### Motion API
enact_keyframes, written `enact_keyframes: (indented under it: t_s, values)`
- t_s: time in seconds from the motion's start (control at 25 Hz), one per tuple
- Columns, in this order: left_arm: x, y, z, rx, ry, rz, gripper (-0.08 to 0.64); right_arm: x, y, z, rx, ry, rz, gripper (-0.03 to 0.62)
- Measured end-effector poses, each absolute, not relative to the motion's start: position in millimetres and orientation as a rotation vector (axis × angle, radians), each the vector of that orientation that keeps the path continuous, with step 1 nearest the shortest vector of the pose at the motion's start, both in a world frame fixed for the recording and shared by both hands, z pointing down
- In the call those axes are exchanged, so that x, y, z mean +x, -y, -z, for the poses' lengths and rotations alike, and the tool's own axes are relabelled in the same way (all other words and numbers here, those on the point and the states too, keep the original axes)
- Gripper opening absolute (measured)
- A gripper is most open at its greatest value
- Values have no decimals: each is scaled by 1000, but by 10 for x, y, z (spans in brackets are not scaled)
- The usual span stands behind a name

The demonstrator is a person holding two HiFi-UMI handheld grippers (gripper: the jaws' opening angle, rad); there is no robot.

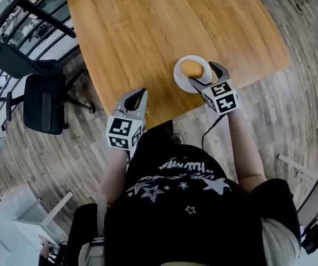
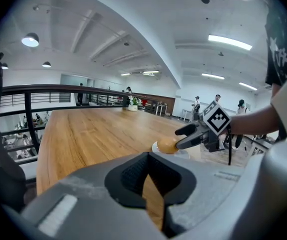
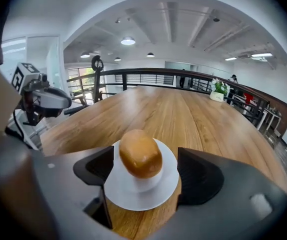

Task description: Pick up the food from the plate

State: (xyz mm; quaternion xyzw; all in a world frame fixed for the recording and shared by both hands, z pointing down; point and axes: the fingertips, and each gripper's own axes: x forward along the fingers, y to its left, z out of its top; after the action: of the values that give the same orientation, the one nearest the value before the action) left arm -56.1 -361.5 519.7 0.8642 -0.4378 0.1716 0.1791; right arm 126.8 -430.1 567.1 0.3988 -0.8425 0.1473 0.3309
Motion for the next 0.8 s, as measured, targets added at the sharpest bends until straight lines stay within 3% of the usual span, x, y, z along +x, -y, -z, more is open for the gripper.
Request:
enact_keyframes:
  t_s: [0.4,0.52,0.8]
  values:
    - [-610,3711,-5338,2405,1234,-489,2,1094,4316,-5971,834,2151,-335,397]
    - [-635,3703,-5365,2400,1237,-491,2,1081,4327,-6008,830,2132,-338,351]
    - [-677,3651,-5337,2401,1232,-492,2,1051,4310,-6006,835,2119,-319,344]
